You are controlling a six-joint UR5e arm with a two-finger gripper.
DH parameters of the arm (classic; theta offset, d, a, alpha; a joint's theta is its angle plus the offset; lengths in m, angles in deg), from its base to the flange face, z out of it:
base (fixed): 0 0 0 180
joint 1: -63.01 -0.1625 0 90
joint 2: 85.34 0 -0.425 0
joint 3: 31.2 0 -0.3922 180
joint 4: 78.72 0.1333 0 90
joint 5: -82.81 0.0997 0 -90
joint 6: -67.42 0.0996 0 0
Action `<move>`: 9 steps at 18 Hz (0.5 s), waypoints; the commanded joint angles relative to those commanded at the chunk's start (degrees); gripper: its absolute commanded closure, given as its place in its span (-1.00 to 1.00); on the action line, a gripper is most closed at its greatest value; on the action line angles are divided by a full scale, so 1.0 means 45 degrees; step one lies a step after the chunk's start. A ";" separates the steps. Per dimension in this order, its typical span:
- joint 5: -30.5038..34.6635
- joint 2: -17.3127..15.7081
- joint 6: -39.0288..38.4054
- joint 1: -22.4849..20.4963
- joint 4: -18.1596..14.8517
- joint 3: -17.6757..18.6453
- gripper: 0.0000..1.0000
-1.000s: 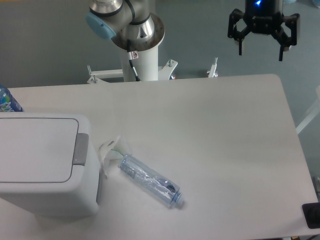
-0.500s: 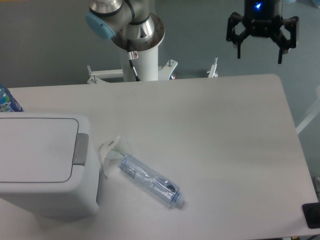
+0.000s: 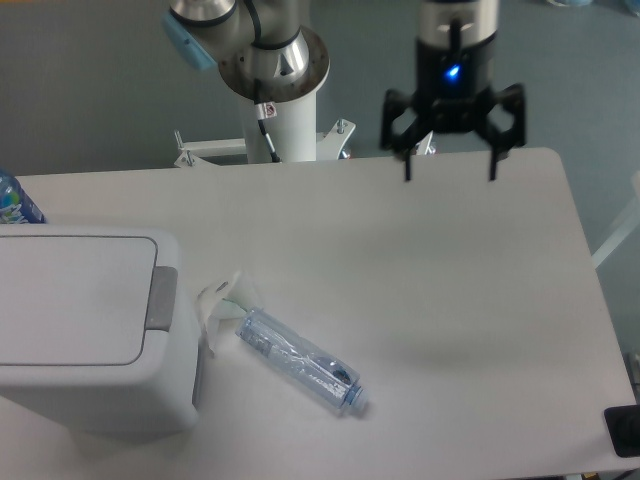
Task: Open the trash can
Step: 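Move the open gripper over the trash can lid and lower it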
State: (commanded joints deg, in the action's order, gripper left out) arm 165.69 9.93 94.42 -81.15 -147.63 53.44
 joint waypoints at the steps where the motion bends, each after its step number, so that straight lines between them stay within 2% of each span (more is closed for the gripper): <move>1: 0.0000 0.0136 -0.0508 0.0332 0.0020 -0.0020 -1.00; 2: 0.0000 0.0157 -0.1112 0.0548 0.0039 0.0000 -1.00; 4: -0.0290 0.0331 -0.2323 0.0978 0.0544 0.0000 -1.00; 7: -0.1519 0.0586 -0.4314 0.1273 0.1210 -0.0020 -1.00; 9: -0.2224 0.0684 -0.5411 0.1487 0.1387 0.0000 -1.00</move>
State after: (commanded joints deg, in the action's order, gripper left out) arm 155.68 13.01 70.07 -74.46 -141.39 53.44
